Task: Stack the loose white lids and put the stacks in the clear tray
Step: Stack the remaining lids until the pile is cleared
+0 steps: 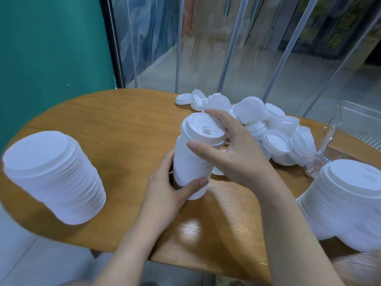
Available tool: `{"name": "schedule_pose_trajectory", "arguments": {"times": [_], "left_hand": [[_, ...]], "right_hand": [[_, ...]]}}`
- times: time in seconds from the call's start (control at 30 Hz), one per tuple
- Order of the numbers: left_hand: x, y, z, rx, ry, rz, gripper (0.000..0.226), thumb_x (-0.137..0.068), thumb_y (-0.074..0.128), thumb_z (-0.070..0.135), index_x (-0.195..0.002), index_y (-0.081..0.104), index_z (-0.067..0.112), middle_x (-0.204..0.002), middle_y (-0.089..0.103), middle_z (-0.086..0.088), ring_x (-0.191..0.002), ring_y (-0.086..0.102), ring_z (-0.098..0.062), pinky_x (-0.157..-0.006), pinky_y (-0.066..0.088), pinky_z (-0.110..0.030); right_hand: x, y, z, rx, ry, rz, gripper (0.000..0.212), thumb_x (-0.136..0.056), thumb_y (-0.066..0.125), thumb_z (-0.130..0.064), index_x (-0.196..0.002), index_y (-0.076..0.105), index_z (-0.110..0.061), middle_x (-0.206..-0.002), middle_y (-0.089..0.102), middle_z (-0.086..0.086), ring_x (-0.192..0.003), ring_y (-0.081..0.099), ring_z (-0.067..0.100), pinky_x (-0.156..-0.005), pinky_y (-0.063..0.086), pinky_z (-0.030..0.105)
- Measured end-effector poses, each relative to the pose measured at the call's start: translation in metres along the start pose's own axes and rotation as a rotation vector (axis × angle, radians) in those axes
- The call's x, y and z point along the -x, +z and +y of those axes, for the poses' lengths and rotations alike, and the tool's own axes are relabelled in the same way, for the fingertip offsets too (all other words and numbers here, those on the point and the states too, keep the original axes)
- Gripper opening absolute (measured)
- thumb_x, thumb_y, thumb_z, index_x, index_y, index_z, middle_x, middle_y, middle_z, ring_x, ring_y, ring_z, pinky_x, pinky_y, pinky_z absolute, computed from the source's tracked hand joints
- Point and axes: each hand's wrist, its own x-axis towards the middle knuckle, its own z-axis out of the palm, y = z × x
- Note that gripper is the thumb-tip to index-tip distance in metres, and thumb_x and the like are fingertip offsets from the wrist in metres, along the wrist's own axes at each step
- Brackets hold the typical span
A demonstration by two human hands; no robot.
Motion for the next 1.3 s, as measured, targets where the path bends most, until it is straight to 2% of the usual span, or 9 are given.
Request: {"name": "schedule_pose_trajectory", "arguments": {"times": [0.1,0.27,0.6,0.67,0.8,0.9,0.97,1.13,1.3], "left_hand": [[0.0,-0.001,0.0,-0.014,0.001,0.006,0.071,-0.068,0.085,0.049,-0.133,0.058,0.039,-0.116,0.072,0.02,-0.107,0.068,-0.004,-0.085,0.054,-0.022],[-0.001,0.0,0.0,-0.021,-0.003,0.012,0.072,-0.068,0.088,0.045,-0.134,0.058,0.037,-0.117,0.072,0.02,-0.108,0.067,-0.002,-0.084,0.052,-0.017],[-0.001,0.002,-0.003,-0.017,-0.016,0.025,0.072,-0.069,0.088,0.048,-0.133,0.056,0.043,-0.119,0.072,0.019,-0.112,0.067,-0.005,-0.094,0.056,-0.038],[-0.001,0.002,-0.002,-0.027,-0.006,0.024,0.071,-0.07,0.088,0.048,-0.133,0.056,0.043,-0.12,0.071,0.021,-0.114,0.066,-0.003,-0.095,0.055,-0.034],[0.0,0.004,0.0,-0.011,-0.001,0.029,0.069,-0.07,0.086,0.046,-0.132,0.057,0.043,-0.12,0.071,0.021,-0.114,0.066,-0.003,-0.093,0.055,-0.029],[0.0,0.004,0.0,-0.008,-0.01,0.028,0.068,-0.073,0.09,0.036,-0.133,0.057,0.041,-0.12,0.072,0.02,-0.113,0.067,-0.004,-0.094,0.056,-0.034],[0.0,0.004,-0.001,-0.009,-0.009,0.032,0.066,-0.075,0.091,0.033,-0.132,0.057,0.041,-0.119,0.072,0.019,-0.112,0.067,-0.004,-0.093,0.056,-0.034],[-0.001,0.006,-0.001,-0.011,-0.008,0.028,0.066,-0.073,0.091,0.041,-0.13,0.058,0.046,-0.12,0.072,0.017,-0.114,0.067,-0.008,-0.095,0.056,-0.04],[-0.002,0.008,-0.003,-0.024,-0.013,0.019,0.069,-0.074,0.092,0.032,-0.133,0.057,0.042,-0.12,0.072,0.018,-0.114,0.067,-0.005,-0.095,0.056,-0.033]], "right_hand": [[0.0,0.002,0.005,0.037,0.027,-0.024,0.069,-0.08,0.082,-0.05,-0.14,0.051,-0.04,-0.127,0.057,-0.03,-0.118,0.052,-0.012,-0.092,0.043,0.012],[-0.001,0.001,0.011,0.063,0.05,-0.074,0.071,-0.079,0.081,-0.054,-0.142,0.051,-0.041,-0.129,0.057,-0.029,-0.117,0.05,-0.016,-0.089,0.04,0.004],[0.003,0.004,0.017,0.057,0.084,-0.152,0.067,-0.081,0.081,-0.055,-0.14,0.049,-0.048,-0.126,0.055,-0.035,-0.114,0.05,-0.019,-0.088,0.043,0.008],[0.006,0.007,0.019,0.034,0.086,-0.156,0.065,-0.084,0.081,-0.049,-0.14,0.049,-0.043,-0.127,0.056,-0.033,-0.115,0.051,-0.016,-0.087,0.045,0.012],[0.011,0.01,0.016,-0.044,0.107,-0.172,0.067,-0.089,0.079,-0.034,-0.147,0.045,-0.037,-0.128,0.054,-0.027,-0.096,0.06,-0.016,-0.074,0.049,0.006],[0.012,0.013,0.017,-0.007,0.075,-0.157,0.083,-0.076,0.078,-0.056,-0.15,0.04,-0.045,-0.135,0.052,-0.029,-0.116,0.06,-0.002,-0.101,0.053,0.03],[0.014,0.015,0.018,-0.012,0.068,-0.137,0.091,-0.068,0.074,-0.068,-0.15,0.038,-0.049,-0.141,0.048,-0.032,-0.129,0.054,0.002,-0.106,0.052,0.04],[0.018,0.019,0.022,-0.032,0.043,-0.031,0.087,-0.072,0.061,-0.078,-0.151,0.042,-0.046,-0.147,0.047,-0.031,-0.135,0.041,-0.011,-0.113,0.041,0.026],[0.017,0.027,0.023,-0.025,0.027,0.037,0.08,-0.079,0.068,-0.061,-0.152,0.045,-0.036,-0.149,0.048,-0.024,-0.141,0.04,-0.004,-0.118,0.039,0.035]]}}
